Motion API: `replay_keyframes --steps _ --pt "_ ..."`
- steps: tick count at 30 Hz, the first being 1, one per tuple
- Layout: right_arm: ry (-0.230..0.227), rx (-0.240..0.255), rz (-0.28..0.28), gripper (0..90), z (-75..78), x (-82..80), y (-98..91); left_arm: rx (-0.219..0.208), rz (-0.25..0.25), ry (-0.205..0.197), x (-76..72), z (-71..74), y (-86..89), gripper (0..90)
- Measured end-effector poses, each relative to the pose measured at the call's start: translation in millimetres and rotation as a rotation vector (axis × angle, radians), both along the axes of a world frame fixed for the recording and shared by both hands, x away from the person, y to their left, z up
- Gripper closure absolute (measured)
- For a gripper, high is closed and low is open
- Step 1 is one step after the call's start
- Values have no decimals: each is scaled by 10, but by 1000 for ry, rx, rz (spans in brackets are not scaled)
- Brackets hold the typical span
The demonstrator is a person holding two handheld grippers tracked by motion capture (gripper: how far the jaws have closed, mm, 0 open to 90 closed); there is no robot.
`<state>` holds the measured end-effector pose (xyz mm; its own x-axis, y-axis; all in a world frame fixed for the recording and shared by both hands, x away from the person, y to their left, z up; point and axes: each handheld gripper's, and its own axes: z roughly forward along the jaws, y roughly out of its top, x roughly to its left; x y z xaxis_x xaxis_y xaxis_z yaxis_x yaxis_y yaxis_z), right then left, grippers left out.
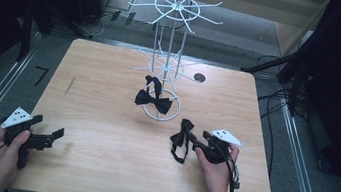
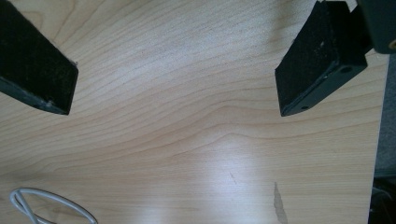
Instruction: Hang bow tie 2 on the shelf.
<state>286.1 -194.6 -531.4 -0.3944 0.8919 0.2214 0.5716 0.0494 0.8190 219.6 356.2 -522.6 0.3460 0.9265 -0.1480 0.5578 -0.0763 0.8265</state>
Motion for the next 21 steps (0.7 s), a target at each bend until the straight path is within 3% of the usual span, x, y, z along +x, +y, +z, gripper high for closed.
replay_keyframes --steps 9,14,21 --pt "-10 16 11 546 21 -11 -10 10 -3 2 -1 2 -7 0" --pt "5 50 30 599 18 -18 -35 10 -3 2 -9 3 -10 0" --pt "10 64 51 610 15 -20 0 3 -1 7 1 0 -2 0"
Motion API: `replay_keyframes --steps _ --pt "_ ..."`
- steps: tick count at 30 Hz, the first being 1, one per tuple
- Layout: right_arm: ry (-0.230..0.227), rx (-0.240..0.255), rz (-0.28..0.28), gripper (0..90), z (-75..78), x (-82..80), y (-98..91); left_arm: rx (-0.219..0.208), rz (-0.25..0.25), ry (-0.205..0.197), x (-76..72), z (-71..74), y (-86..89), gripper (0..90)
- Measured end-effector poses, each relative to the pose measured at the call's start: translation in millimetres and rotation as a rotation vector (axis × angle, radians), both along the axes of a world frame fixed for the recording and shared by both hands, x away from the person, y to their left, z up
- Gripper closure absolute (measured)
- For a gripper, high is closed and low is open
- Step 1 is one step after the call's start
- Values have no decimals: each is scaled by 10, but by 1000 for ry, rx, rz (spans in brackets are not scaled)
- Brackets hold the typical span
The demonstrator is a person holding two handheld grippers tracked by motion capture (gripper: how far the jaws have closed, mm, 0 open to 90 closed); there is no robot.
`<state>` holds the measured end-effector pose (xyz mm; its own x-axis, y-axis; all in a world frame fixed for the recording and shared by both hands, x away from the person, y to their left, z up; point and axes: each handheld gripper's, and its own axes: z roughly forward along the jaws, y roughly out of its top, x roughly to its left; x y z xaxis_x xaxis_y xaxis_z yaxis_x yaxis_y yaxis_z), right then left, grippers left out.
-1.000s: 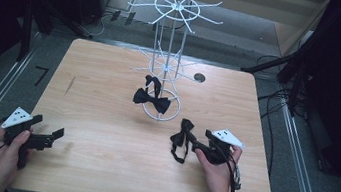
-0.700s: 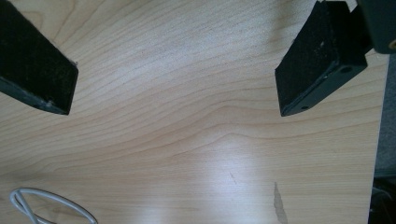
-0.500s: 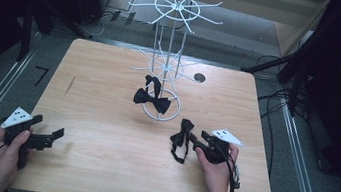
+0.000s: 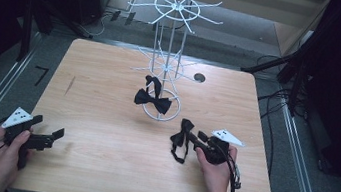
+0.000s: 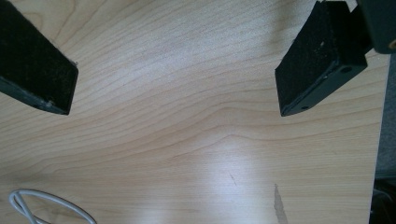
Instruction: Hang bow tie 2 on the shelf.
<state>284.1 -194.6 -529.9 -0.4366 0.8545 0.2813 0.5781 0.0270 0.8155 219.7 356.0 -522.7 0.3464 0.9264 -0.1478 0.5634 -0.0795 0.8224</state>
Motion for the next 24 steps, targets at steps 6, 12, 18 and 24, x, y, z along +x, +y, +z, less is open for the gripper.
replay_keyframes --steps 6,12,18,24 --pt "12 -9 14 611 -16 3 17 6 0 -2 -6 2 -6 0" --pt "37 -11 33 636 -46 4 73 2 -1 1 0 0 -3 0" --pt "92 -21 76 719 -97 29 119 1 0 1 1 0 -3 0" --pt "124 -44 77 845 -110 39 139 -1 0 6 5 -1 0 0"
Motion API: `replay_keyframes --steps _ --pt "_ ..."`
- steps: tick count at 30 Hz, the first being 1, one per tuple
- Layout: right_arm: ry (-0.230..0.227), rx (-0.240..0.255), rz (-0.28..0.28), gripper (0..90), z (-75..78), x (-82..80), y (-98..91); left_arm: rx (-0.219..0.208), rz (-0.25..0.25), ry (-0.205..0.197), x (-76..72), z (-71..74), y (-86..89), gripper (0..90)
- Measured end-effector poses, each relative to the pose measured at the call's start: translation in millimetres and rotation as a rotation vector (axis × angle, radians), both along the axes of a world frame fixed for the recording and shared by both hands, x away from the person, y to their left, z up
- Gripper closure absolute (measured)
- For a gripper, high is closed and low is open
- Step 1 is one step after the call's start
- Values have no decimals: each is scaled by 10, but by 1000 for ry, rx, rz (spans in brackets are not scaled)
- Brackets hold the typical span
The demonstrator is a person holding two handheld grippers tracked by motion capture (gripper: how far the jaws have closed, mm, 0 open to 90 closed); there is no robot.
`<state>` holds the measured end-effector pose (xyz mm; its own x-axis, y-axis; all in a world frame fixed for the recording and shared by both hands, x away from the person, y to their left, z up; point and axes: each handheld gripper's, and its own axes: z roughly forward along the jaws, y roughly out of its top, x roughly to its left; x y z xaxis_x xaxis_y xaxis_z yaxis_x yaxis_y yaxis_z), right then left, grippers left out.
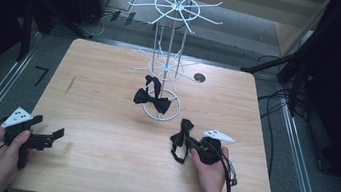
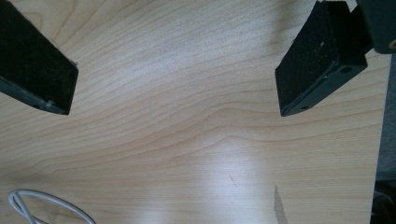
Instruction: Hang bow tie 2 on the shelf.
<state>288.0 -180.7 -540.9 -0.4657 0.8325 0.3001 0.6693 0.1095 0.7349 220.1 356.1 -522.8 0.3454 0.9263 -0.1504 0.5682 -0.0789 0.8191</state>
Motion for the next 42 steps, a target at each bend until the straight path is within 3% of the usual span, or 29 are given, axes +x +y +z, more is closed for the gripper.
replay_keyframes --steps 5,11,22,42 --pt "-39 -33 -3 900 54 -23 21 3 -3 -1 -2 2 0 0" --pt "-86 -44 -20 900 121 -43 24 5 -4 -3 -4 2 -4 0" --pt "-150 -11 -62 900 245 -76 -44 7 -6 -3 -2 2 -7 0" --pt "-251 13 -72 900 433 -115 -29 10 -4 -3 -4 2 -11 0"
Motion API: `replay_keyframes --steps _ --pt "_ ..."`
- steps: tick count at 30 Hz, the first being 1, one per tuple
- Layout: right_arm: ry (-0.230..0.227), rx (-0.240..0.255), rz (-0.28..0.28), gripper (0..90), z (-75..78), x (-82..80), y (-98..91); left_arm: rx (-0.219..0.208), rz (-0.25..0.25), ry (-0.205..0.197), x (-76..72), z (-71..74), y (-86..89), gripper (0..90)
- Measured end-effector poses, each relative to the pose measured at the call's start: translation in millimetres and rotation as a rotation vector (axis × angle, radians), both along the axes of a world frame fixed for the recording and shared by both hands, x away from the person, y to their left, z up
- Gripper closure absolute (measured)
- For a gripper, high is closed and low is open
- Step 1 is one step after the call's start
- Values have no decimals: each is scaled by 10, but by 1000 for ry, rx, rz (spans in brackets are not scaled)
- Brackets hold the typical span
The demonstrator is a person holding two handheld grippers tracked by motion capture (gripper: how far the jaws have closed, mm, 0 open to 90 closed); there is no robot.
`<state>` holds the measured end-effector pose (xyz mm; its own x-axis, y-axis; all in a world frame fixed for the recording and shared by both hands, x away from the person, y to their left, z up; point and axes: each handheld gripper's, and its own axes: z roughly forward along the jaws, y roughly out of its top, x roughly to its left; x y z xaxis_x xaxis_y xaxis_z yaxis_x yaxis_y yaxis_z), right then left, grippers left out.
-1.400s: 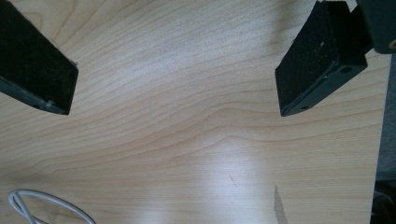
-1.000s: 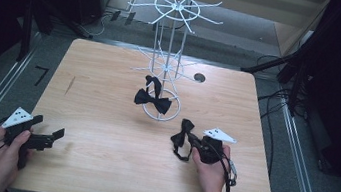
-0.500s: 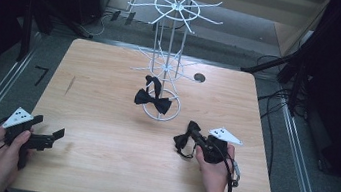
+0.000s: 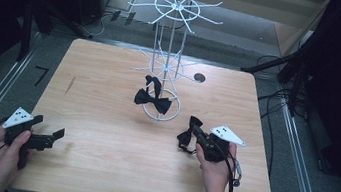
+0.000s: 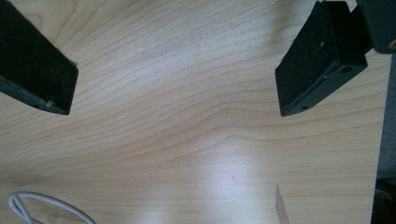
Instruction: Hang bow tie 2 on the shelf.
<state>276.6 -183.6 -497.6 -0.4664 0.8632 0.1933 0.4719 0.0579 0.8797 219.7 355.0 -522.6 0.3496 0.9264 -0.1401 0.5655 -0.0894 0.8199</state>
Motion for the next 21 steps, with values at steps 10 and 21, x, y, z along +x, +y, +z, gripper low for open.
replay_keyframes --steps 10,21 --pt "-49 3 -2 900 122 4 26 0 0 -1 0 0 2 0" --pt "-72 33 -1 900 224 16 -3 2 -1 3 0 2 0 0"
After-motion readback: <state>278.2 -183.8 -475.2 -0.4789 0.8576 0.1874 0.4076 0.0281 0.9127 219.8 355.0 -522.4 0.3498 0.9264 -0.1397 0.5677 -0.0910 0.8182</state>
